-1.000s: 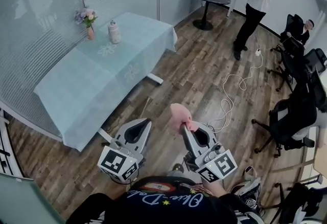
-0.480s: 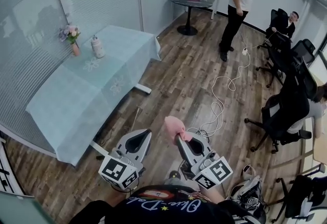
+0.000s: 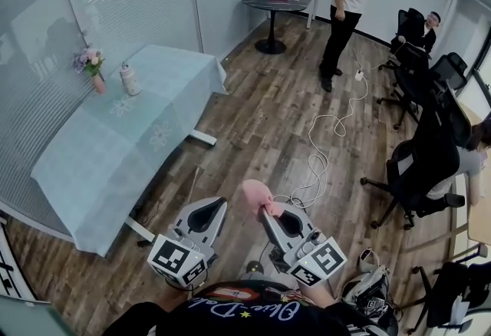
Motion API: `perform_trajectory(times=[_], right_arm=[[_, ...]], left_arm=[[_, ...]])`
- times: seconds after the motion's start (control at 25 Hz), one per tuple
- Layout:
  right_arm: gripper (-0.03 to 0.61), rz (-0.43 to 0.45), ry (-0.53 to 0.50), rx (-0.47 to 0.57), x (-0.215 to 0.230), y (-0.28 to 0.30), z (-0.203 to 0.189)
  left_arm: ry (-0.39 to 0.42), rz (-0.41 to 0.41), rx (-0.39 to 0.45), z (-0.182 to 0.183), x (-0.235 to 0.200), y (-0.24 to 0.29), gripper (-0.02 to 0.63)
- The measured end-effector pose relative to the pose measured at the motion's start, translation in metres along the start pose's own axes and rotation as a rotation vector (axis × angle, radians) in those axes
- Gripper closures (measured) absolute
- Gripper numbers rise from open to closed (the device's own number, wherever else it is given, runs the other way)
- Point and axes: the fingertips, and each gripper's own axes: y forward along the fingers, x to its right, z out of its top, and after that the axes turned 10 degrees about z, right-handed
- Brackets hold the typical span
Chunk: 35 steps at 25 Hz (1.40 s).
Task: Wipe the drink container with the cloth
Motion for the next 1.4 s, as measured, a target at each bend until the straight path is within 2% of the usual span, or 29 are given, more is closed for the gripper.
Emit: perform_trajectory(times=[0.28, 0.56, 0.84, 1.08, 1.28, 1.4], right_arm=[[0.555, -0.006, 0.015, -0.007, 0.033, -0.016, -0.001], [0.555, 0.012, 0.025, -0.007, 0.053, -0.034, -0.002], [0.555, 0.029, 0.039, -0.03, 0.063, -0.027, -0.011], [0.555, 0.062, 0.045, -0.054, 0.073, 0.007, -0.019], [0.555, 0.1, 0.032, -0.067, 0.08, 0.058, -0.027], [0.555, 0.11, 0.031, -0.087, 0.086, 0.088, -0.034]], left_arm=[[0.013, 0.004, -0.009, -0.004, 0.014, 0.029, 0.609], [0.021, 0.048, -0.016, -0.01, 0.025, 0.043, 0.609], [0.009, 0.073, -0.024, -0.016, 0.015, 0.05, 0.609], [-0.013, 0.105, -0.021, -0.018, -0.02, 0.056, 0.609], [-0.03, 0.156, 0.005, -0.014, -0.075, 0.056, 0.609], [-0.053, 0.156, 0.01, -0.015, -0.105, 0.063, 0.609]])
